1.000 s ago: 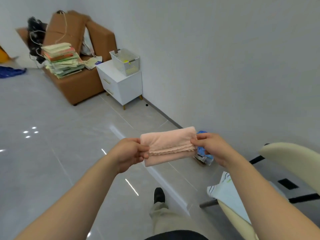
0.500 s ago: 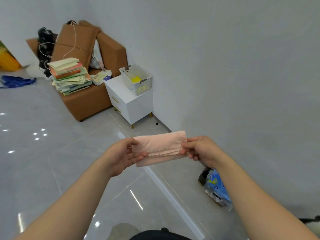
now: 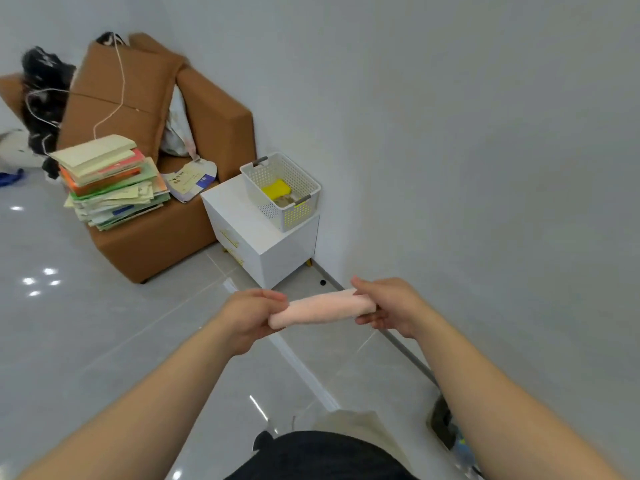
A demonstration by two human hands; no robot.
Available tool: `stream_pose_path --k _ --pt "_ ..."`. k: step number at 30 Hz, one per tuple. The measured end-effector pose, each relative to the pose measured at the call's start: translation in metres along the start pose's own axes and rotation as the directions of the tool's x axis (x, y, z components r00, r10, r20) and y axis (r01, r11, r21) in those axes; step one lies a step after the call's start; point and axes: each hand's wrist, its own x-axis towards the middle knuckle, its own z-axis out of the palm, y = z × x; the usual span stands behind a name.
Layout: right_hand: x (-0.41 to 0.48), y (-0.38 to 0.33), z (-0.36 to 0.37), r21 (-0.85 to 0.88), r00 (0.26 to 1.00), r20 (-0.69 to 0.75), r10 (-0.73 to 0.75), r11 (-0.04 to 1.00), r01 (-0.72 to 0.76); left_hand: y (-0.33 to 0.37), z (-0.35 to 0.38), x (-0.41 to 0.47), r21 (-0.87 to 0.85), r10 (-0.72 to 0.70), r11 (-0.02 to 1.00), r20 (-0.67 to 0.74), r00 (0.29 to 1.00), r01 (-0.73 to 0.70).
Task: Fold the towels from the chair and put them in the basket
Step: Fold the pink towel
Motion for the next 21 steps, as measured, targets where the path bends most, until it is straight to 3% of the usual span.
stream_pose_path --k 6,13,17,21 --pt "0.108 -0.087 0.024 -0.027 0.986 -0.113 -0.121 0.993 0.118 0.086 -0.010 0.115 0.025 0.043 0.999 -0.018 0.999 -0.043" --pt "0.269 -0.202 0.033 -0.252 0.964 -0.055 -0.260 0.938 0.238 0.192 -0.008 0.249 0.080 0.063 0.995 -0.090 0.994 -0.056" --pt "0.347 -0.276 0.045 -0.459 0.943 0.050 -0.329 0.831 0.314 0.251 -0.010 0.320 0.277 0.120 0.959 -0.210 0.970 -0.059" --pt "0.419 -0.343 0.065 -0.659 0.937 0.135 -0.322 0.677 0.328 0.302 -0.013 0.378 0.564 0.254 0.823 -0.257 0.932 -0.069"
